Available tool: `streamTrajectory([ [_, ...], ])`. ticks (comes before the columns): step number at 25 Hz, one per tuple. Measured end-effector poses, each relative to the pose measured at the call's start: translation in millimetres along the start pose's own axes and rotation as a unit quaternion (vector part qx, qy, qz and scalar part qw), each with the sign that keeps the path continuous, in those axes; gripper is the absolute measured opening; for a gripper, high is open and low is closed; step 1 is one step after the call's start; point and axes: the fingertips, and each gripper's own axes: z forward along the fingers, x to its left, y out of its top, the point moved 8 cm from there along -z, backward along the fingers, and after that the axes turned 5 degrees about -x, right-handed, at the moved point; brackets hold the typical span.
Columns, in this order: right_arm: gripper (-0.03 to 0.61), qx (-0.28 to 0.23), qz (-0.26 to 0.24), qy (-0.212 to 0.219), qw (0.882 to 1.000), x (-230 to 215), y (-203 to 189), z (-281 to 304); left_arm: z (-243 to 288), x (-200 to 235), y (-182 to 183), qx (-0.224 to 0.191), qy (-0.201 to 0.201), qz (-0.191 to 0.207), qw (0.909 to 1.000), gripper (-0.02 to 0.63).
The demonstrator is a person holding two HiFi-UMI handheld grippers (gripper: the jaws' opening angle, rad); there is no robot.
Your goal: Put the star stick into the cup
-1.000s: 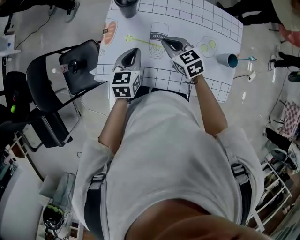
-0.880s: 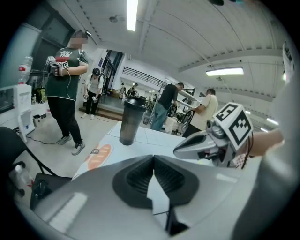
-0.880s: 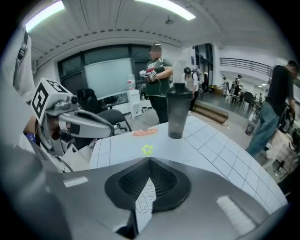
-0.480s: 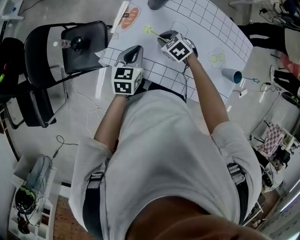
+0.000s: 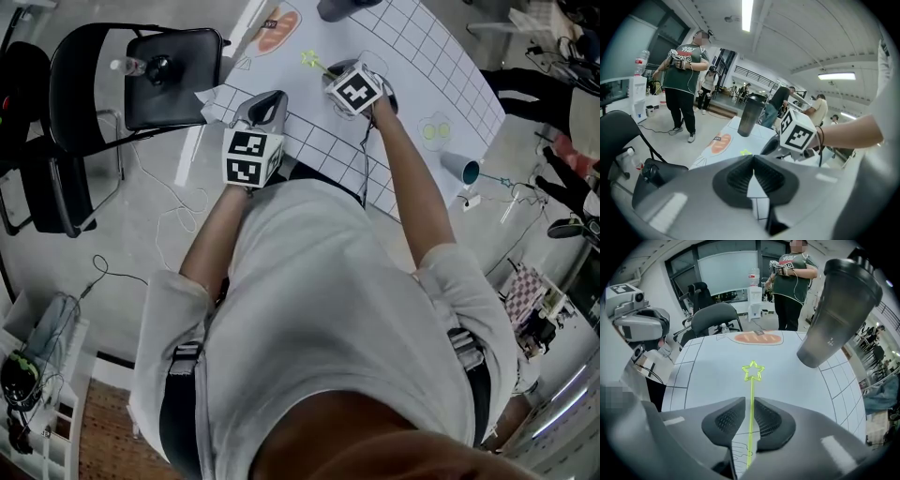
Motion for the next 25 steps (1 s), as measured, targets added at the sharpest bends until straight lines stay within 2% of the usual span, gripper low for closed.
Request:
streamTrajectory([
  [3,0.049,-0.003,0.014,0.007,1.000,-2.3,-0.5,-1.1,3.2,-1.7,-0.5,0.003,-0.002,0.000,1.0000,0.003],
  [4,0.018,-0.012,0.020,0.007,1.000,-3.3,-1.4,-1.5,4.5,-3.4,-0.1,0.003,-0.004,0.001,1.0000,0.003],
  [10,0.015,-0.074,0.069,0.000,0.995,-5.7,-15.0,-15.8,17.3,-16.6,10.8,0.004,-0.023,0.019,0.9995,0.003],
  [14,0.015,-0.146,0.131,-0.005,0.981,-8.7,-22.3,-37.0,29.2,-28.0,20.7,0.004,-0.034,0.033,0.9988,0.003],
  [17,0.015,-0.203,0.189,-0.010,0.961,-10.5,-32.6,-53.4,38.0,-37.7,26.2,0.006,-0.049,0.041,0.9979,0.003],
  [19,0.015,-0.250,0.236,-0.007,0.939,-13.3,-42.4,-64.8,45.7,-46.6,28.6,0.006,-0.061,0.043,0.9972,0.003],
  [22,0.015,-0.315,0.300,0.003,0.900,-14.8,-60.6,-83.7,56.9,-64.4,30.3,0.010,-0.080,0.052,0.9954,0.003],
  [23,0.015,-0.330,0.315,0.003,0.890,-13.9,-67.4,-89.8,60.2,-70.9,30.4,0.012,-0.088,0.055,0.9945,0.003],
  [25,0.015,-0.349,0.334,-0.005,0.876,-12.0,-81.0,-100.9,67.5,-84.4,30.5,0.017,-0.105,0.064,0.9923,0.003],
])
